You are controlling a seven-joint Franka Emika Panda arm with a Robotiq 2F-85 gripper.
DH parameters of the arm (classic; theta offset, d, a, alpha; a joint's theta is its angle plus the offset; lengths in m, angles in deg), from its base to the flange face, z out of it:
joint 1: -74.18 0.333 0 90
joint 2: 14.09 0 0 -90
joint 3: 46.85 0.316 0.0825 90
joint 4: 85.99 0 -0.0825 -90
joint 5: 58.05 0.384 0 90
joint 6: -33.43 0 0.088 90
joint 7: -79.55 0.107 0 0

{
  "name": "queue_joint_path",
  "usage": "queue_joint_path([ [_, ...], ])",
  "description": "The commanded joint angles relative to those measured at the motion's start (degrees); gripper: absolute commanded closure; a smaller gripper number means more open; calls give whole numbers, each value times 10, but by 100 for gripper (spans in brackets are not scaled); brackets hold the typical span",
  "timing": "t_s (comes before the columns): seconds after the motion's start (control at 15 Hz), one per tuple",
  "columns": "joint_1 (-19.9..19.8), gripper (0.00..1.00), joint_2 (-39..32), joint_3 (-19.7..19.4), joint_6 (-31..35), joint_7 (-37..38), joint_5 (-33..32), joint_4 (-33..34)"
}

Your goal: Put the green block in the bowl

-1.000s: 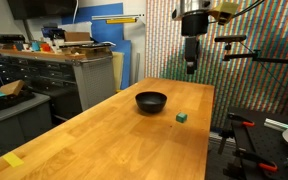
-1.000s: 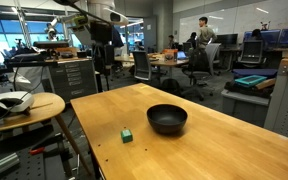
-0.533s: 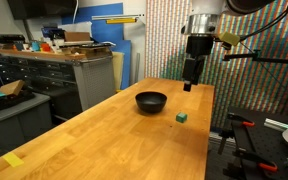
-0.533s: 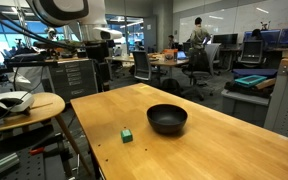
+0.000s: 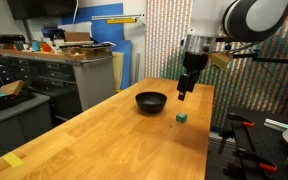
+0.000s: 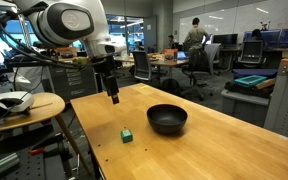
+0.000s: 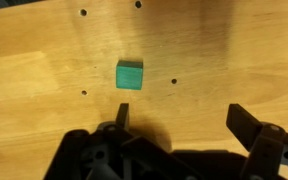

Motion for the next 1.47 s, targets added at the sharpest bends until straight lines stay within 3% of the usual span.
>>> queue_joint_path([
  [0.0, -31, 0, -41, 3, 35, 52, -71, 0],
  [0.2, -30, 0, -67, -11, 34, 67, -92, 0],
  [0.8, -7, 0, -146, -62, 80, 52, -78, 6],
  [1.4, 43, 0, -218, -115, 160, 32, -48, 23],
])
